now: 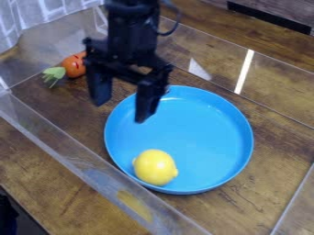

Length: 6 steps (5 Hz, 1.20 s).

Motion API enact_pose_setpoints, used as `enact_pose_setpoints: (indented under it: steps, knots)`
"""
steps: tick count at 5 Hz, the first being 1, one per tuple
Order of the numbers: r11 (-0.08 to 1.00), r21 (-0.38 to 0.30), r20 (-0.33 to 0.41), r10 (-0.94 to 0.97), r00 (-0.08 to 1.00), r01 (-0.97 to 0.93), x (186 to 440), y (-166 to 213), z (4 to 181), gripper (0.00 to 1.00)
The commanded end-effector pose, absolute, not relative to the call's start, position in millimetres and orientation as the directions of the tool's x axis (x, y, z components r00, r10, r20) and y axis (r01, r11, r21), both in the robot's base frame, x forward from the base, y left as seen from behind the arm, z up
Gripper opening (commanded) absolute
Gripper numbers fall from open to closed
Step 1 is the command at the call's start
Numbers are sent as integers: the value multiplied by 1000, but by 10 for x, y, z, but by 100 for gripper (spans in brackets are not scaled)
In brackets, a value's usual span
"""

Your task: Remove the purple eggplant from the blue tray and put it on the table

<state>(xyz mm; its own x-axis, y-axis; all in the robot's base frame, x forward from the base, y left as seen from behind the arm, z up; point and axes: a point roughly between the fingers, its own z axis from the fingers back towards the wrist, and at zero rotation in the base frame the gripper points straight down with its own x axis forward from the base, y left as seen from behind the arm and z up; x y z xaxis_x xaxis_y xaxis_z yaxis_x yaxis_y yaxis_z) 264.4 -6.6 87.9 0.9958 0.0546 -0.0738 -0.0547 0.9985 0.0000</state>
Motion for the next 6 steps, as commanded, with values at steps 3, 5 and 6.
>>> enact_pose_setpoints:
  steps: [3, 5, 6]
  knots:
    - [991, 2, 8, 130, 991, -130, 2765, 602, 629, 100]
    - [993, -12, 30, 118, 993, -118, 2801, 615, 611, 100]
    - [996, -15, 25, 92, 995, -92, 2808, 538, 591, 100]
